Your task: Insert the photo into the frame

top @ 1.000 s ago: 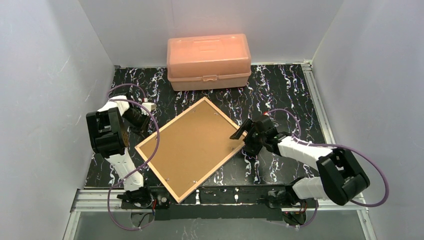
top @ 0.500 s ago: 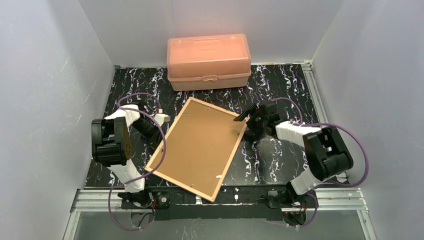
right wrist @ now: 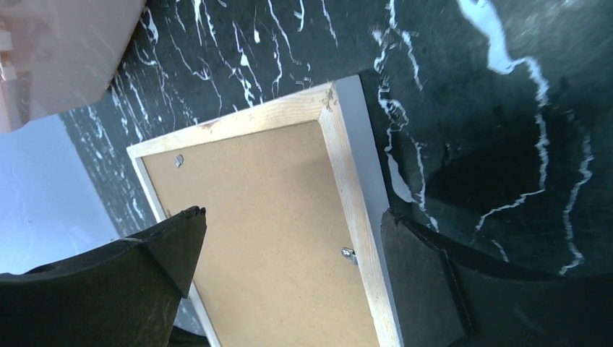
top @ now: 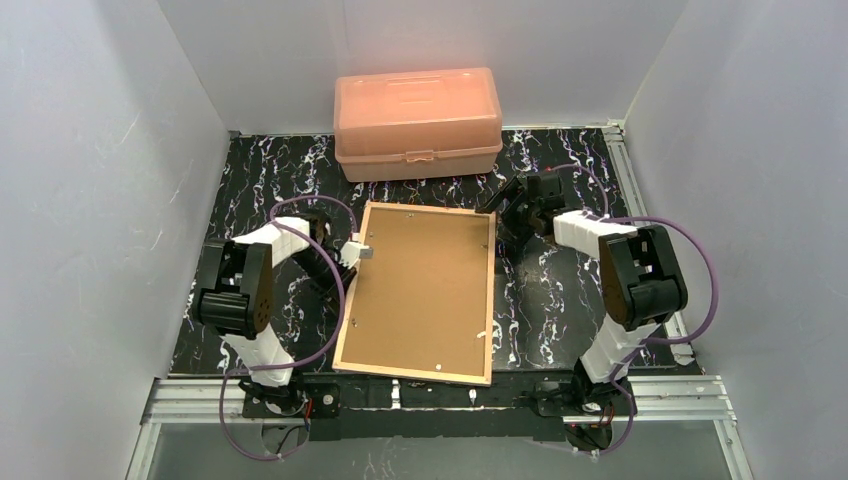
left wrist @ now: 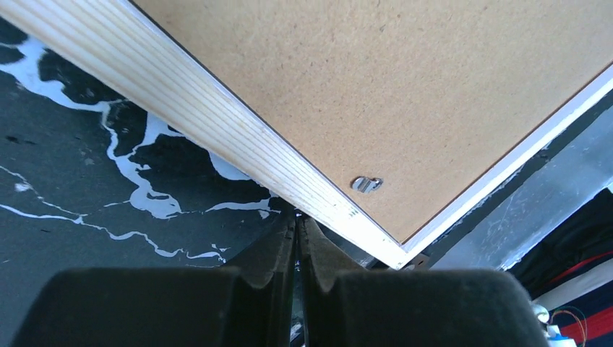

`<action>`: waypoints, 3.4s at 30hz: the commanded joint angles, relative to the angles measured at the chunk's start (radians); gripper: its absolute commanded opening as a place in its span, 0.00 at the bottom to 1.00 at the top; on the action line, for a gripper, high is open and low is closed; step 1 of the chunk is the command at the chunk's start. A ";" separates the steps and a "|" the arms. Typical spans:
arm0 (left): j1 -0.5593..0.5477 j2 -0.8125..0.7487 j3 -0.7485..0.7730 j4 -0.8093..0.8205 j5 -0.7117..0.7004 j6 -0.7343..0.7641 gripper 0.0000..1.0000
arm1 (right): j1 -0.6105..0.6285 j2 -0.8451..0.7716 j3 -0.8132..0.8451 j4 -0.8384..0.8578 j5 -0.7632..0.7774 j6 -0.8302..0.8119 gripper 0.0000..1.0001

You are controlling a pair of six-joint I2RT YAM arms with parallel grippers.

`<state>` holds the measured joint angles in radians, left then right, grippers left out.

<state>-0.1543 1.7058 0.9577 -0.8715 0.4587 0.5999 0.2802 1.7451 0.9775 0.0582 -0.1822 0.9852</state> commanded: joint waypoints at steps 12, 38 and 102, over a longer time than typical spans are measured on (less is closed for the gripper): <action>0.146 0.005 0.161 -0.132 0.228 -0.090 0.17 | 0.280 -0.305 -0.011 -0.128 0.048 -0.306 0.99; 0.144 0.262 0.257 -0.060 0.257 -0.185 0.12 | 0.861 0.144 0.226 0.196 -0.076 -0.312 0.98; 0.153 0.186 0.273 -0.112 0.218 -0.155 0.02 | 0.881 0.164 0.322 0.090 -0.112 -0.356 0.99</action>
<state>-0.0059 1.9472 1.2026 -0.9501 0.6930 0.4191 1.1645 2.0068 1.2690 0.1936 -0.3275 0.6777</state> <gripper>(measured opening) 0.021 0.984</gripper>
